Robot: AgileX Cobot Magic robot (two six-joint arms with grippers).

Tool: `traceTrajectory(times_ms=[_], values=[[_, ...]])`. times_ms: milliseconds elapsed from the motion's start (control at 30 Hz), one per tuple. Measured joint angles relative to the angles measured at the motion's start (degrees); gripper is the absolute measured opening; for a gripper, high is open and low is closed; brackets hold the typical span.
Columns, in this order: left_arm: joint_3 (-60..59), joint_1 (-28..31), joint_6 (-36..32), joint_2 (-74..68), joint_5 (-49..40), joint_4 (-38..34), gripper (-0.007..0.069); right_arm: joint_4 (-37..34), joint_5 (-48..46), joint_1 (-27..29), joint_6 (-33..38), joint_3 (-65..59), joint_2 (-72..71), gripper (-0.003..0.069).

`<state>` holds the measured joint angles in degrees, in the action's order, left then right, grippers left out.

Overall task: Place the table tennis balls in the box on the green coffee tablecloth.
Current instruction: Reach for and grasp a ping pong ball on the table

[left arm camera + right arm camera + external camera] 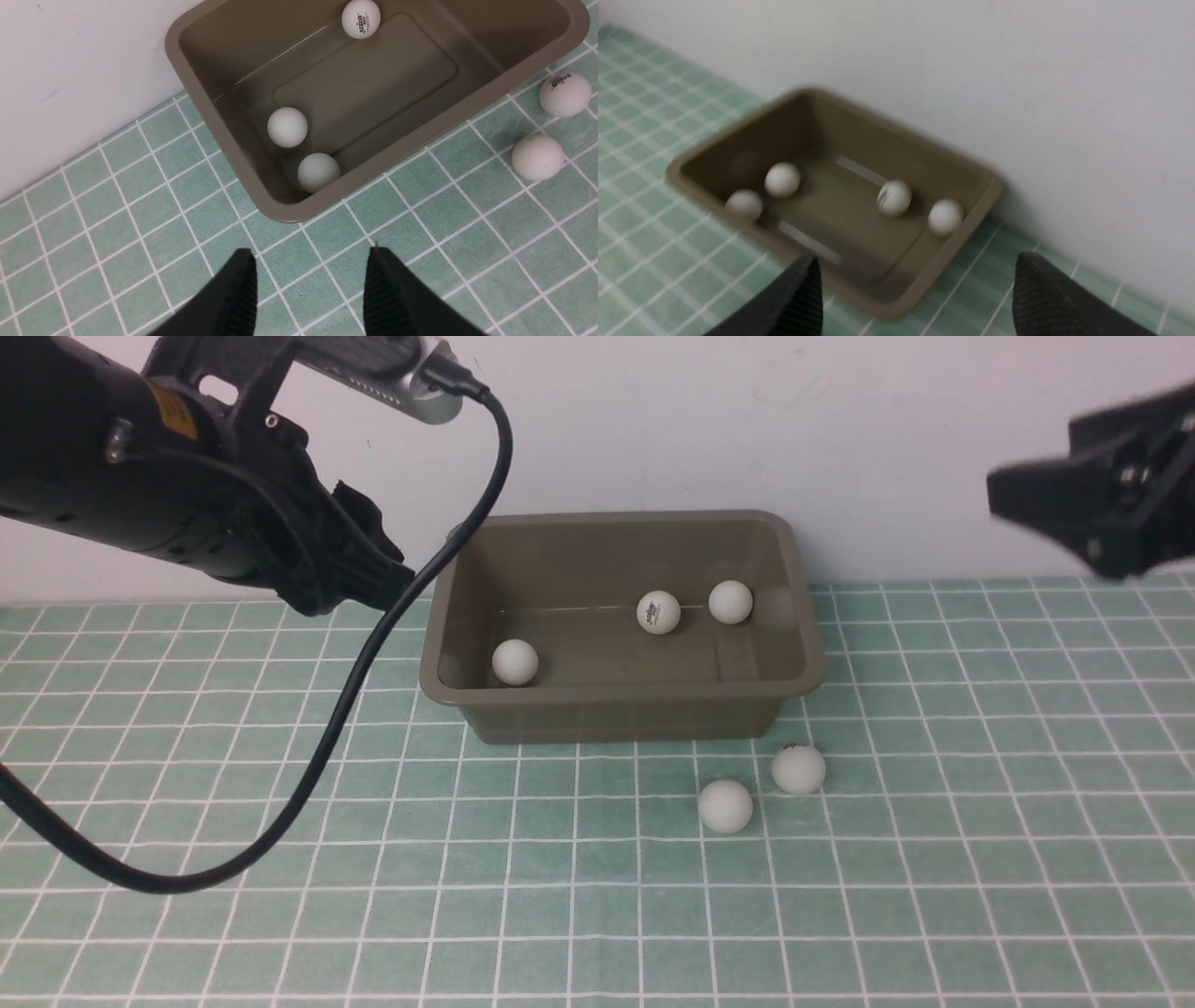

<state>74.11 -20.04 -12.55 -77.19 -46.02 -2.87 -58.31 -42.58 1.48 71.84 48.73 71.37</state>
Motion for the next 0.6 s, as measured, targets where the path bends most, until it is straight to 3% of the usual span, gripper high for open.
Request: traceTrajectory(times_ms=[600], values=[[0.0, 0.0, -0.1, 0.0, 0.0, -1.1, 0.0288, -5.8, 3.0, -1.4, 2.9, 1.3, 13.0, 0.0498]])
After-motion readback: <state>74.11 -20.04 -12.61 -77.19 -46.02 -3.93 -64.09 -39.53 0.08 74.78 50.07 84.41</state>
